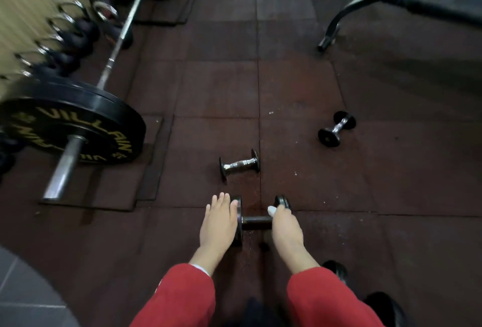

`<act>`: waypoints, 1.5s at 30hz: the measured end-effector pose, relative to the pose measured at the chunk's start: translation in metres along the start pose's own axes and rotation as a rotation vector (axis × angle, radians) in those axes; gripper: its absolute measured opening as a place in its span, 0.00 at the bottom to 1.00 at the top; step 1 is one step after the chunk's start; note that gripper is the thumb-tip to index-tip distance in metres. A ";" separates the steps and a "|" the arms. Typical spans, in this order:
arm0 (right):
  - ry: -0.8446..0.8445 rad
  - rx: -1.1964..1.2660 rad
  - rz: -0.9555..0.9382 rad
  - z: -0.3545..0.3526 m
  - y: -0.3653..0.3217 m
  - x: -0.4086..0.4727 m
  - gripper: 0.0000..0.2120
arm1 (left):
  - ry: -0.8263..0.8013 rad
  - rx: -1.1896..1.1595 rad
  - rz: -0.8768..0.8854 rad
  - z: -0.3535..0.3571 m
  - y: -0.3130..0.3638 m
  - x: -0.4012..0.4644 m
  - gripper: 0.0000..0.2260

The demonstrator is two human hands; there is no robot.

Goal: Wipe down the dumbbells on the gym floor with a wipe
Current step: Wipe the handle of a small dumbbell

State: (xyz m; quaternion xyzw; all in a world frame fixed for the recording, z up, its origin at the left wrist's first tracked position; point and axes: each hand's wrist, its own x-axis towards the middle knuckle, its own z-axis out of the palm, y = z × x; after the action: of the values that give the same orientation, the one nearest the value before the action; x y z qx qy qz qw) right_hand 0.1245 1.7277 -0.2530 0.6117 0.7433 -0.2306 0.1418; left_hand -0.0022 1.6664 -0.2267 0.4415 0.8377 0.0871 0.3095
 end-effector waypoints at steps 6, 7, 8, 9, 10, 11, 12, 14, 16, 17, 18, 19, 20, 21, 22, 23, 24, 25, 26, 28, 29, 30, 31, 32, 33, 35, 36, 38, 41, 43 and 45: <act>-0.062 0.064 -0.103 -0.094 -0.039 -0.078 0.20 | -0.007 0.052 -0.035 -0.105 0.027 -0.065 0.21; -0.066 0.048 -0.127 -0.107 -0.049 -0.089 0.17 | 0.007 0.014 -0.045 -0.123 0.031 -0.073 0.21; -0.066 0.028 -0.144 -0.119 -0.060 -0.099 0.15 | 0.023 -0.025 -0.055 -0.141 0.033 -0.081 0.21; -0.064 0.012 -0.157 -0.130 -0.071 -0.107 0.14 | 0.043 -0.046 -0.055 -0.157 0.034 -0.086 0.21; -0.059 0.003 -0.168 -0.140 -0.083 -0.114 0.14 | 0.059 -0.052 -0.055 -0.174 0.034 -0.090 0.22; -0.056 -0.001 -0.174 -0.149 -0.095 -0.120 0.14 | 0.068 -0.052 -0.055 -0.189 0.032 -0.093 0.22; -0.053 0.001 -0.174 -0.156 -0.107 -0.124 0.13 | 0.074 -0.053 -0.056 -0.202 0.029 -0.094 0.21; -0.038 0.011 -0.163 -0.168 -0.128 -0.129 0.12 | 0.077 -0.045 -0.058 -0.224 0.022 -0.097 0.21; -0.020 0.024 -0.153 -0.177 -0.149 -0.130 0.12 | 0.072 -0.033 -0.053 -0.243 0.012 -0.097 0.21; -0.011 0.033 -0.151 -0.181 -0.158 -0.129 0.13 | 0.071 -0.026 -0.052 -0.251 0.008 -0.096 0.21; 0.001 0.041 -0.147 -0.185 -0.168 -0.127 0.12 | 0.076 -0.021 -0.051 -0.258 0.002 -0.093 0.21; 0.008 0.051 -0.140 -0.188 -0.178 -0.125 0.13 | 0.074 -0.019 -0.053 -0.265 -0.004 -0.090 0.21; 0.007 0.063 -0.133 -0.190 -0.186 -0.122 0.13 | 0.064 -0.027 -0.062 -0.270 -0.009 -0.087 0.21; 0.000 0.073 -0.126 -0.191 -0.192 -0.119 0.14 | 0.045 -0.036 -0.075 -0.273 -0.013 -0.084 0.21; -0.006 0.074 -0.119 -0.193 -0.198 -0.116 0.15 | 0.027 -0.032 -0.079 -0.277 -0.017 -0.081 0.21; -0.007 0.067 -0.110 -0.194 -0.203 -0.112 0.15 | 0.007 -0.010 -0.075 -0.279 -0.019 -0.078 0.20; -0.009 0.063 -0.098 -0.194 -0.207 -0.106 0.15 | -0.012 0.019 -0.067 -0.283 -0.020 -0.073 0.20; -0.015 0.067 -0.081 -0.196 -0.210 -0.100 0.15 | -0.031 0.039 -0.056 -0.287 -0.022 -0.066 0.20; -0.025 0.074 -0.062 -0.198 -0.214 -0.092 0.15 | -0.049 0.050 -0.042 -0.292 -0.022 -0.058 0.20; -0.030 0.083 -0.021 -0.204 -0.221 -0.074 0.16 | -0.064 0.065 -0.008 -0.306 -0.022 -0.034 0.20; -0.024 0.091 0.003 -0.208 -0.225 -0.061 0.16 | -0.058 0.064 -0.009 -0.313 -0.022 -0.017 0.20; -0.025 0.102 0.025 -0.213 -0.229 -0.051 0.17 | -0.064 0.072 -0.022 -0.321 -0.023 -0.001 0.20; -0.026 0.116 0.045 -0.218 -0.234 -0.040 0.16 | -0.061 0.080 -0.031 -0.329 -0.023 0.014 0.20; -0.017 0.122 0.054 -0.223 -0.239 -0.028 0.16 | -0.049 0.093 -0.023 -0.339 -0.022 0.030 0.20; -0.010 0.128 0.066 -0.229 -0.246 -0.014 0.15 | -0.041 0.096 -0.009 -0.349 -0.021 0.049 0.20; -0.012 0.150 0.089 -0.242 -0.260 0.004 0.13 | -0.028 0.081 -0.007 -0.369 -0.017 0.075 0.20; -0.011 0.157 0.096 -0.250 -0.268 0.014 0.13 | -0.016 0.085 0.013 -0.379 -0.014 0.087 0.21; 0.000 0.161 0.111 -0.264 -0.287 0.036 0.13 | -0.020 0.091 0.046 -0.400 -0.009 0.114 0.21; 0.022 0.195 0.152 -0.284 -0.311 0.066 0.13 | -0.045 0.091 0.085 -0.424 -0.004 0.155 0.21; 0.054 0.226 0.202 -0.295 -0.323 0.090 0.12 | -0.053 0.112 0.133 -0.436 0.000 0.185 0.21; 0.074 0.289 0.286 -0.305 -0.336 0.108 0.12 | -0.090 0.145 0.166 -0.449 0.001 0.211 0.20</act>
State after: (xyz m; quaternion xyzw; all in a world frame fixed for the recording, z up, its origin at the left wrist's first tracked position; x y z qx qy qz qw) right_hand -0.2038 1.9271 0.0111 0.7332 0.6125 -0.2898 0.0564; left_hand -0.3568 1.8914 0.0366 0.5342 0.7875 0.0315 0.3056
